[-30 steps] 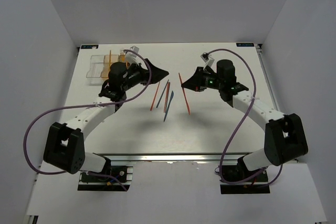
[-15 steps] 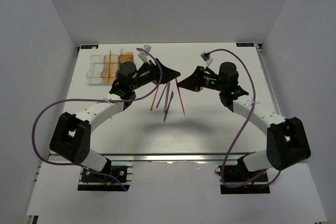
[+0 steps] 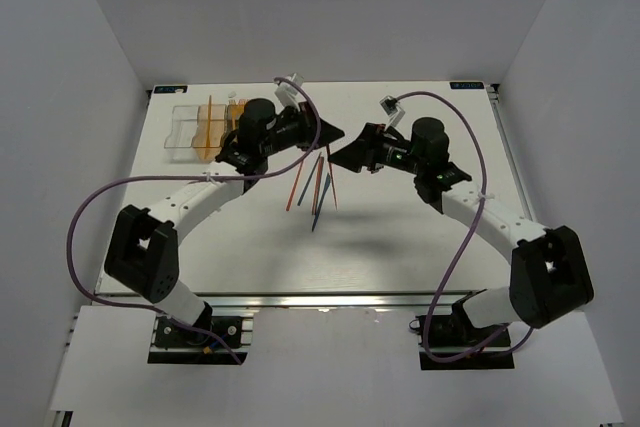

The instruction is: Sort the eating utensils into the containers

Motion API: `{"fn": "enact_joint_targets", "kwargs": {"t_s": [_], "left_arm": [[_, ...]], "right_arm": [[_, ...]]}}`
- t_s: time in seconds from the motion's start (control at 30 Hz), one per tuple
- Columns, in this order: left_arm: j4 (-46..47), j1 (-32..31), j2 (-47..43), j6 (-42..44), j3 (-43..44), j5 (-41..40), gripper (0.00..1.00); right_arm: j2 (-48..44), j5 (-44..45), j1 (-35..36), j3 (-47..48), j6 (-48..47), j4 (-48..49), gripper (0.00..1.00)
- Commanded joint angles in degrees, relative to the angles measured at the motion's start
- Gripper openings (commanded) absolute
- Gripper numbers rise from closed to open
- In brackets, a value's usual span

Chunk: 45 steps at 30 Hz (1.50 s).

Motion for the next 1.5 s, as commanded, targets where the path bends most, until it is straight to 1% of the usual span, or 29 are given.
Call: {"fn": "enact_joint_targets", "kwargs": {"t_s": [0.0,0.03,0.07,0.1,0.13,0.17,0.2,0.23,0.27,0.3,0.33,0.4,0.47,0.53,0.57,0.6,0.63,0.67,0.7,0.73,0.83,0.97,1.07,1.13,1.27,1.3,1.43,1.47], "left_arm": [[-19.8,1.7,-1.4,16.5,9.6,-11.0,0.0],[-30.5,2.4,-0.4,20.7,12.9,-21.3,0.0],[-34.9,2.7,1.0,25.0,20.2,-27.3,0.0],[-38.9,3.1,2.9,33.4,23.8,-33.8,0.0],[-44.1,4.5,7.3,37.0,27.2,-38.8,0.0],[-46.2,5.6,9.8,40.2,33.7,-46.2,0.0],[-48.0,6.8,12.3,45.7,36.9,-48.5,0.0],[-50.0,9.6,16.7,47.6,39.7,-50.1,0.0],[-50.2,11.0,18.4,49.1,42.1,-52.1,0.0],[-49.9,12.5,20.0,50.2,46.1,-52.5,0.0],[-48.9,15.4,22.7,50.7,47.9,-52.4,0.0],[-47.5,17.8,25.7,53.3,52.3,-53.9,0.0],[-44.7,18.9,29.5,55.6,54.3,-54.1,0.0],[-41.0,20.6,31.3,56.8,54.7,-52.8,0.0],[-40.0,21.2,32.9,56.8,54.6,-52.9,0.0],[-39.7,22.8,33.7,56.5,55.9,-50.3,0.0],[-39.3,23.6,34.6,55.9,56.6,-49.3,0.0],[-39.3,24.3,36.1,54.4,57.4,-47.9,0.0],[-39.4,25.8,36.7,53.6,58.1,-44.7,0.0],[-39.2,26.4,37.3,53.0,59.1,-43.8,0.0],[-38.3,27.6,38.3,51.1,59.3,-40.9,0.0],[-36.9,28.1,38.7,51.2,57.6,-39.8,0.0],[-36.3,28.2,38.9,52.5,56.3,-39.8,0.0],[-37.6,28.4,40.0,52.6,56.5,-39.6,0.0],[-35.8,28.4,39.6,52.0,52.5,-39.5,0.0],[-35.8,28.4,39.7,51.8,51.6,-39.6,0.02],[-36.0,28.4,40.2,52.2,50.5,-41.3,0.03],[-35.9,28.4,40.2,52.3,50.2,-41.5,0.05]], "right_arm": [[-5.1,11.5,-1.4,-1.2,-4.0,-7.8,0.89],[-6.1,14.2,-1.8,-1.3,-4.9,-10.1,0.89],[-7.8,16.4,-2.3,-1.5,-5.8,-12.4,0.89],[-8.5,19.4,-2.5,-1.7,-6.8,-15.6,0.89],[-9.2,20.4,-2.7,-1.7,-8.9,-16.8,0.89],[-10.4,21.1,-2.8,-1.6,-9.7,-18.1,0.89],[-10.9,22.0,-2.9,-1.8,-10.6,-19.8,0.89],[-11.4,22.5,-3.0,-2.0,-12.1,-20.4,0.89],[-12.0,22.8,-3.2,-2.4,-12.6,-21.0,0.89],[-13.3,23.0,-3.3,-2.8,-12.9,-21.3,0.89],[-13.8,23.0,-3.4,-4.1,-13.6,-21.3,0.89],[-15.0,22.7,-3.3,-5.2,-13.8,-21.5,0.9],[-15.5,21.5,-3.3,-6.5,-13.7,-21.1,0.89],[-15.8,19.5,-3.3,-8.3,-12.9,-19.8,0.89],[-15.9,17.2,-3.3,-8.9,-12.0,-19.3,0.89],[-15.9,16.2,-3.2,-9.5,-11.6,-18.6,0.89],[-15.8,15.4,-3.2,-10.7,-11.2,-17.5,0.89],[-15.8,15.2,-3.2,-11.1,-10.8,-17.3,0.89],[-15.6,15.5,-3.2,-11.4,-10.8,-17.0,0.89],[-15.4,15.9,-3.2,-11.6,-10.8,-16.8,0.89],[-13.7,16.1,-3.2,-11.4,-10.9,-16.0,0.89],[-10.4,15.6,-3.2,-10.2,-10.9,-15.4,0.89],[-9.3,15.8,-3.1,-9.9,-10.9,-15.4,0.89],[-8.9,16.1,-3.0,-9.9,-11.1,-15.2,0.89],[-8.2,16.4,-3.0,-9.3,-11.4,-15.3,0.89],[-8.1,16.5,-3.0,-9.2,-11.6,-15.3,0.89],[-6.4,16.6,-2.9,-8.0,-12.4,-15.6,0.89],[-6.2,16.6,-2.9,-7.8,-12.4,-15.6,0.89]]}}
